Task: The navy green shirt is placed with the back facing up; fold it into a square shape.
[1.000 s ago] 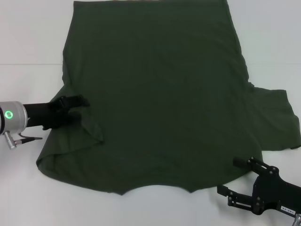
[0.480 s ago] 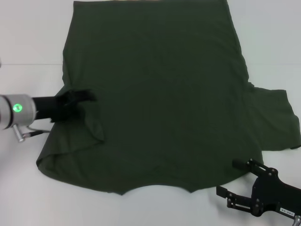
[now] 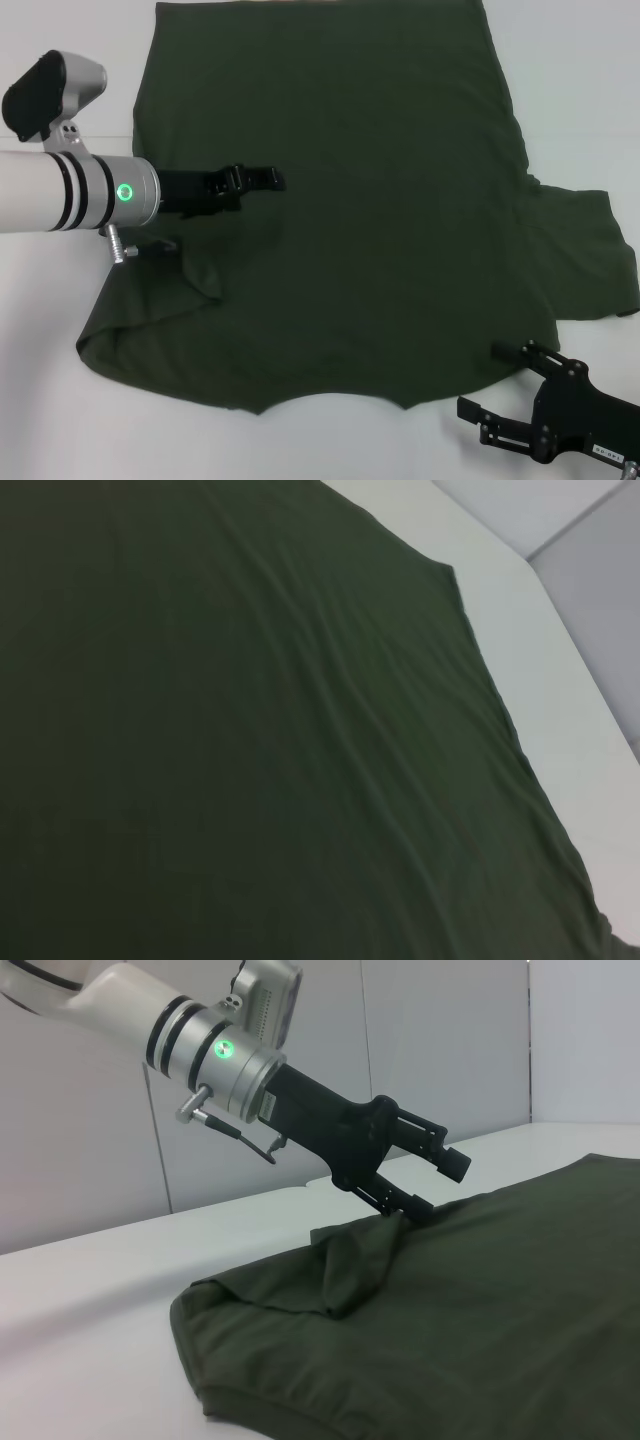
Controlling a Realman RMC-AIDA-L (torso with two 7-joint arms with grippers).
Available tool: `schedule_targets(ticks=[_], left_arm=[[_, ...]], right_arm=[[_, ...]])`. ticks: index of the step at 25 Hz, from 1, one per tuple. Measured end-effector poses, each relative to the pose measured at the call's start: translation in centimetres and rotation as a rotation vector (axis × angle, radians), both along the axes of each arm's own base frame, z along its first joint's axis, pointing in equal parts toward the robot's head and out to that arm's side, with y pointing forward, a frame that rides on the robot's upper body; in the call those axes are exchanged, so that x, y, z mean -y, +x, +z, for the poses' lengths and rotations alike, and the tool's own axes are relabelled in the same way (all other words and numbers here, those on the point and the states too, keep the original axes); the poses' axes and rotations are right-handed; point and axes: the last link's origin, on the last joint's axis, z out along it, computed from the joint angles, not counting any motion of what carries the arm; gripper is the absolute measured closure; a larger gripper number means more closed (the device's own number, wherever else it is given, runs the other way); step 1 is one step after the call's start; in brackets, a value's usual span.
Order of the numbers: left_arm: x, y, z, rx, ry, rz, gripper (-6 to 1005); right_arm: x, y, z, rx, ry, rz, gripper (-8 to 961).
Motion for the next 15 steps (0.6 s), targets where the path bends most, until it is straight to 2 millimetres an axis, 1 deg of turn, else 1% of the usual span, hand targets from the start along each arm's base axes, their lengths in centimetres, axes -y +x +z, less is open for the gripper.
schedule_targets(ticks=[1, 4, 7, 8, 9, 10, 14, 15], left_arm=[[0.0, 0.0, 0.0, -0.005, 0.0, -0.004, 176], [0.3, -0.6, 0.6, 0.011, 0.008, 0.024, 176], [1.2, -2.1, 2.1, 0.074, 0.015, 0.083, 176], [1.6, -2.9, 2.8, 0.1, 0.017, 0.108, 176], [2.4, -4.3, 4.0, 0.137, 0.03, 0.151, 175], [2.4, -4.3, 4.0, 0.137, 0.03, 0.151, 176], [3.8, -7.4, 5.6, 0.207, 0.092, 0.253, 181], [4.2, -8.5, 6.0, 0.22, 0.13, 0.292, 182]], right_arm=[[0.0, 0.0, 0.0, -0.001, 0.0, 0.0, 29], [0.0, 0.0, 0.0, -0.003, 0.001, -0.001, 29], [-0.1, 0.0, 0.0, -0.004, 0.004, -0.001, 29], [-0.1, -0.1, 0.0, -0.003, 0.003, -0.001, 29], [-0.2, -0.1, 0.0, -0.003, 0.003, 0.0, 29], [-0.2, -0.1, 0.0, -0.001, 0.002, 0.001, 29], [-0.4, -0.2, 0.0, 0.0, 0.001, 0.004, 29], [-0.5, -0.3, 0.0, 0.0, 0.001, 0.006, 29]])
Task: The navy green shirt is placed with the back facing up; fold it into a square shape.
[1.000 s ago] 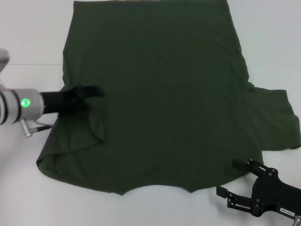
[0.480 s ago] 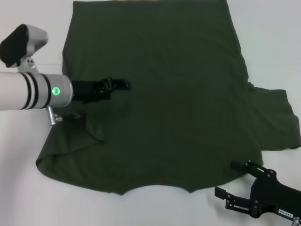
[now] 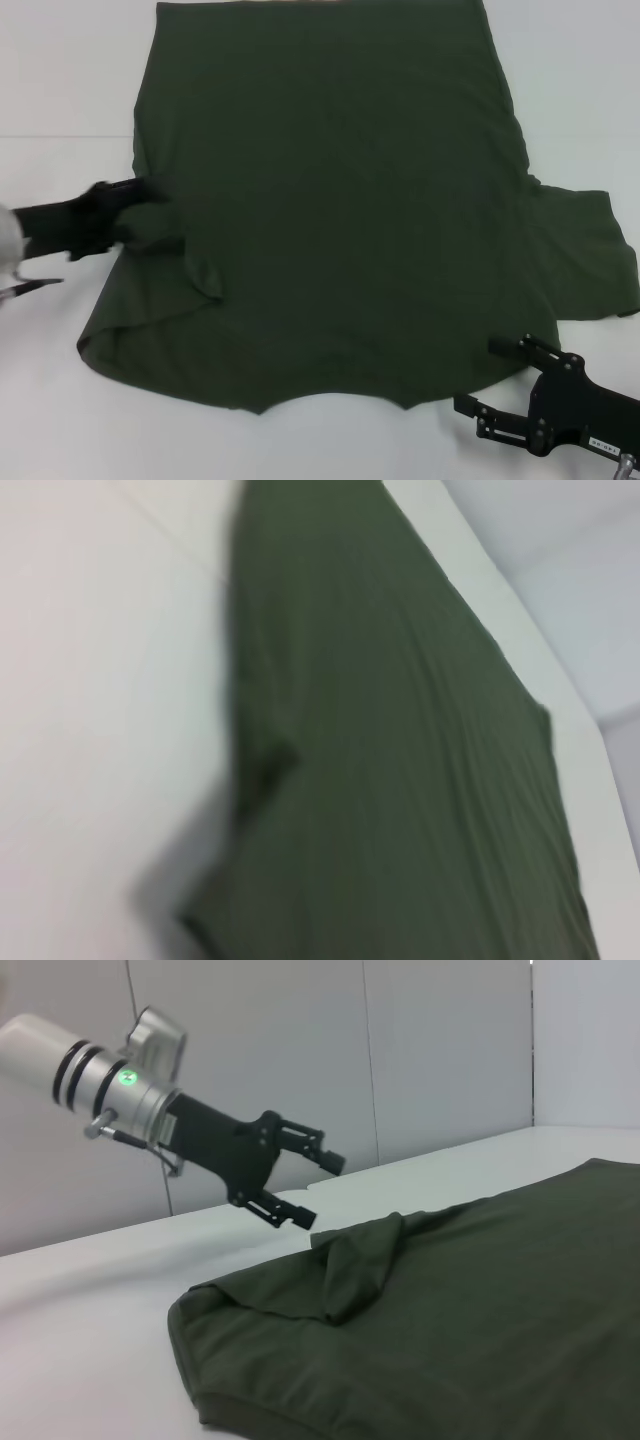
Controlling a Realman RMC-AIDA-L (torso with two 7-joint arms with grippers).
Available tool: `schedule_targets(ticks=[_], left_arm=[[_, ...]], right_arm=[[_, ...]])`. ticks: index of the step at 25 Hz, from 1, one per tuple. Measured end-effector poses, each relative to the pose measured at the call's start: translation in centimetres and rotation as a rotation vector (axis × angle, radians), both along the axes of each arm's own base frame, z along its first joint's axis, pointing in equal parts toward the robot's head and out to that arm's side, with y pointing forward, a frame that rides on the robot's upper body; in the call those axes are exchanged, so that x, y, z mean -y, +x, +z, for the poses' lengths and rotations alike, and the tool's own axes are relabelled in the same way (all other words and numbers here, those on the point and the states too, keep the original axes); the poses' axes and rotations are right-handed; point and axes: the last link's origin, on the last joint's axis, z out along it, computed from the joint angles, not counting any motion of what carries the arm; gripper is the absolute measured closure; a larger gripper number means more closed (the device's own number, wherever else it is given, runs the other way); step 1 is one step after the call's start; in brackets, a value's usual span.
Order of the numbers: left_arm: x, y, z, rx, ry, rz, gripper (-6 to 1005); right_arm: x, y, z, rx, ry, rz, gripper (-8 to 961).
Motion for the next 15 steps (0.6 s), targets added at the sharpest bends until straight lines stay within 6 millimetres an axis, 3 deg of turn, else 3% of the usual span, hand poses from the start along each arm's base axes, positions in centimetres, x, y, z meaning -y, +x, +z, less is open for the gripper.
schedule_targets(ticks=[7, 15], left_arm=[[0.2, -2.2, 0.4, -0.023, 0.096, 0.091, 189], [-0.6, -2.3, -1.2, -0.069, 0.113, 0.109, 198]], right_arm=[[-0.2, -0.1, 0.0, 0.003, -0.002, 0.006, 29], [-0.2, -0.1, 0.0, 0.003, -0.002, 0.004, 29]])
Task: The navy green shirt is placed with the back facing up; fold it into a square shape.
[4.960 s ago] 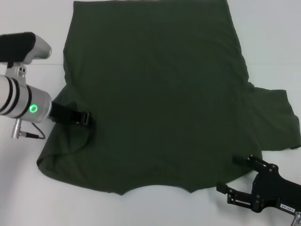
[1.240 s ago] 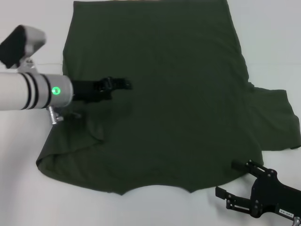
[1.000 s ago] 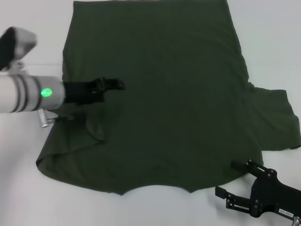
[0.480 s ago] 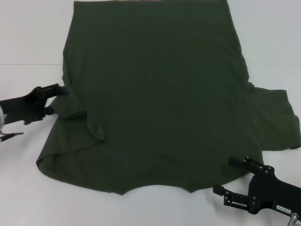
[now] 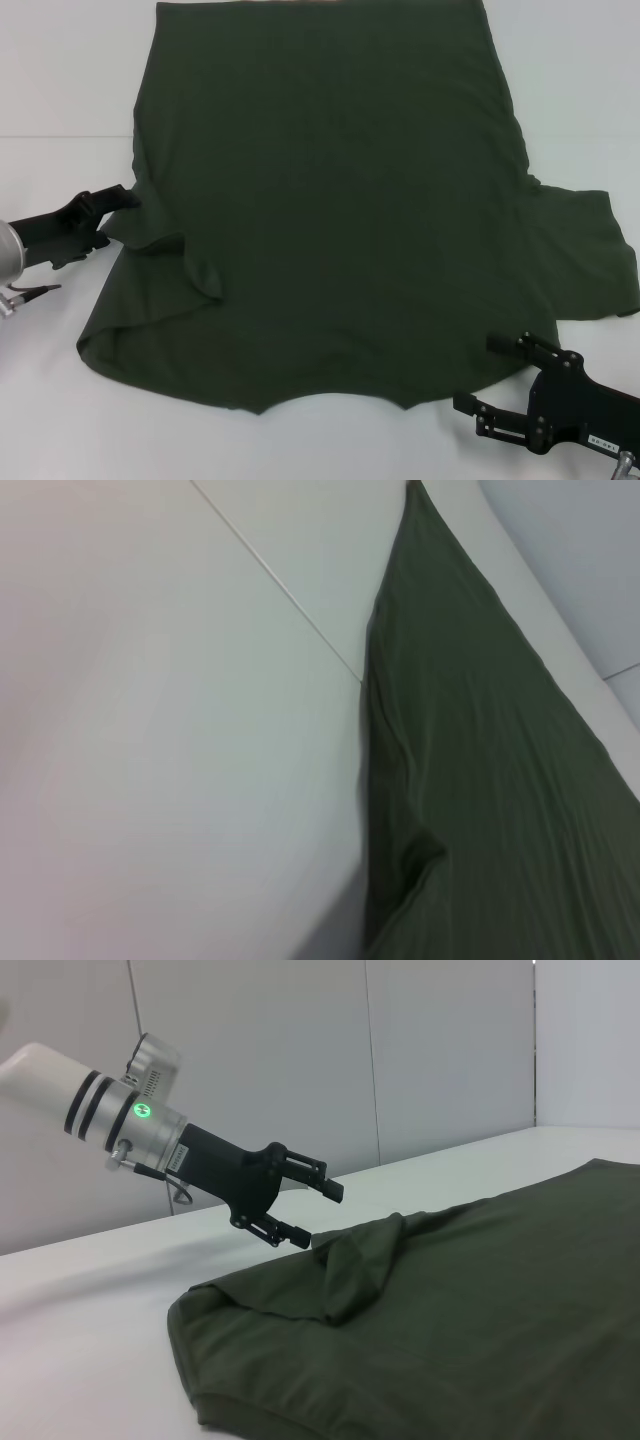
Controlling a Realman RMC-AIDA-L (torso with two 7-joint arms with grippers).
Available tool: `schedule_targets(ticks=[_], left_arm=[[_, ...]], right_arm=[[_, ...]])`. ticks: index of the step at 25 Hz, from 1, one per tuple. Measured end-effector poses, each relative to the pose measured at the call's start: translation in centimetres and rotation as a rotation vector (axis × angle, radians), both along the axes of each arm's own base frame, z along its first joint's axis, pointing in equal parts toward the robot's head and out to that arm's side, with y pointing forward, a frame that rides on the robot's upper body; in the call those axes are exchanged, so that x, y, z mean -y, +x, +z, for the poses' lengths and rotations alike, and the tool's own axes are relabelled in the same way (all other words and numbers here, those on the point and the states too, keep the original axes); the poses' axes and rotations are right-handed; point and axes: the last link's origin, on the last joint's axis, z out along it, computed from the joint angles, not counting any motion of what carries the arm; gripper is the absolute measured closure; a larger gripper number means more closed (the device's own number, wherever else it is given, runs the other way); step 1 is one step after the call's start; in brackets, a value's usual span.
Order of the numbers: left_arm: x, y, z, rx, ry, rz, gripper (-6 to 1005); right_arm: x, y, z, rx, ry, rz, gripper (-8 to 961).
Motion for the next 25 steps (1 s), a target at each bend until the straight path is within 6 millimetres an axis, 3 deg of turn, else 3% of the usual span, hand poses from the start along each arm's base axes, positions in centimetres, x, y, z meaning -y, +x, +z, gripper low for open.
schedule_targets(ticks=[17, 25], left_arm=[[0.1, -0.7, -0.5, -0.036, 0.027, 0.034, 217], [-0.6, 0.4, -1.5, -0.058, 0.031, 0.011, 226]], right_arm=[[0.0, -0.1, -0.1, -0.001, 0.0, 0.0, 29], [-0.1, -0.1, -0.1, -0.002, 0.0, 0.001, 29]])
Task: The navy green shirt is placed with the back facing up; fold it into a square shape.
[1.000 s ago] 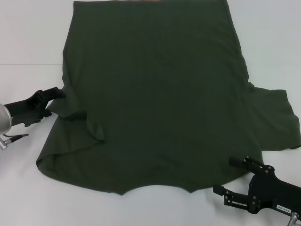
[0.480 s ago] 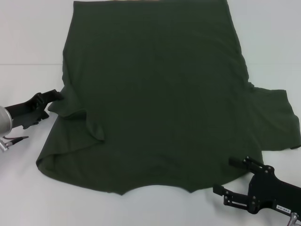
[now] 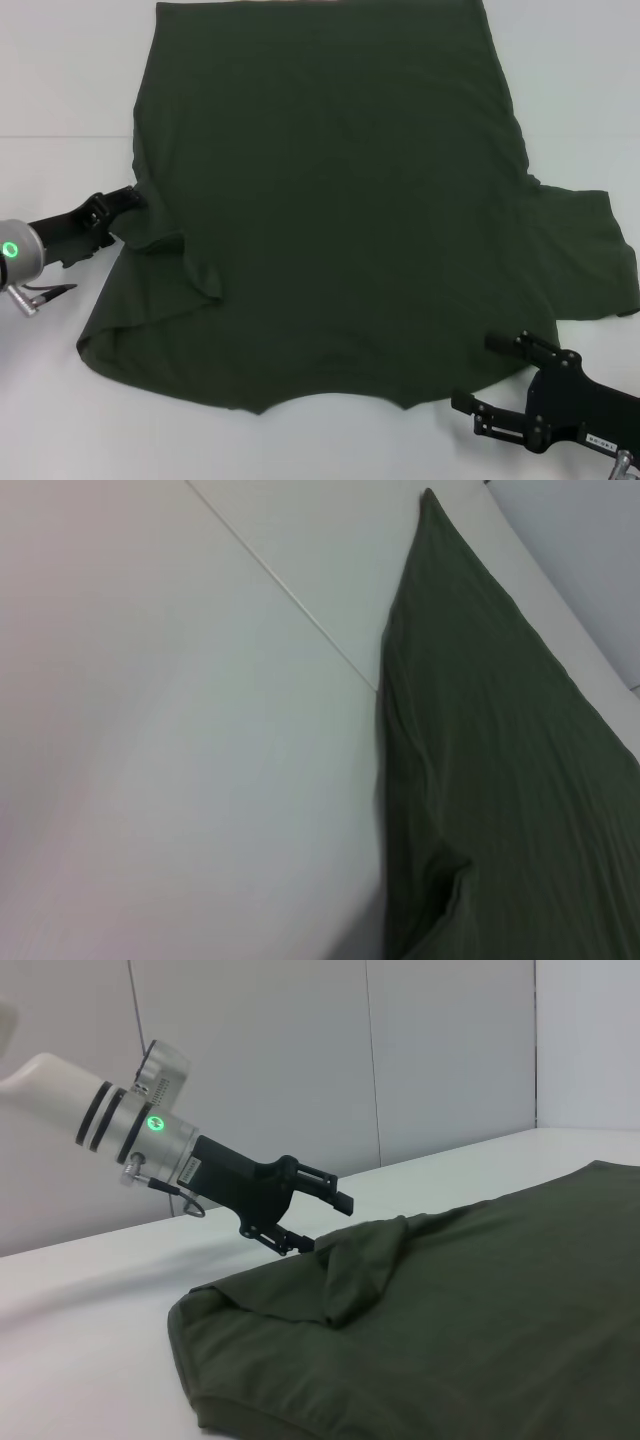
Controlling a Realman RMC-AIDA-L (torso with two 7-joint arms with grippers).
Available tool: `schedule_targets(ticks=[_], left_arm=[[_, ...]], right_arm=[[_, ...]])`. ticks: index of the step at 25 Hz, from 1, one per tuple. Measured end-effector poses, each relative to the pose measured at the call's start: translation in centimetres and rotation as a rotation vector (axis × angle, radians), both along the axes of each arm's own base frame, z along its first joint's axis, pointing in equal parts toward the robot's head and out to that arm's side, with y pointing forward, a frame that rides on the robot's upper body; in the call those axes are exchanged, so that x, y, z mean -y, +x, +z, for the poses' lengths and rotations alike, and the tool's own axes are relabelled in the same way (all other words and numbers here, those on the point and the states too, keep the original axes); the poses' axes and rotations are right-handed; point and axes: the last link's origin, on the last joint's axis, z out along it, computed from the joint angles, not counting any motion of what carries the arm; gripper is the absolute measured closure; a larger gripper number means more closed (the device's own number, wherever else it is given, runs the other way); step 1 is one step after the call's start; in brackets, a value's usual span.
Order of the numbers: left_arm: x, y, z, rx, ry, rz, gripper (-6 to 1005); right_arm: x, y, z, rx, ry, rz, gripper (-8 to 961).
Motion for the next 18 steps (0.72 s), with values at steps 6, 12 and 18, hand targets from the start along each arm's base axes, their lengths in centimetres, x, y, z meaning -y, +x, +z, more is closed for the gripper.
schedule_targets(ticks=[6, 12, 18], left_arm=[[-0.32, 0.6, -0.43, -0.007, -0.004, -0.014, 233], [-0.26, 0.65, -0.83, -0.018, -0.011, -0.022, 239], [-0.2, 0.46, -0.76, -0.017, -0.005, -0.014, 246]], right_arm=[[0.11, 0.03, -0.06, -0.001, -0.001, -0.002, 29], [0.16, 0.06, -0.04, -0.002, -0.001, -0.003, 29], [0.19, 0.02, -0.03, -0.004, -0.002, -0.001, 29]])
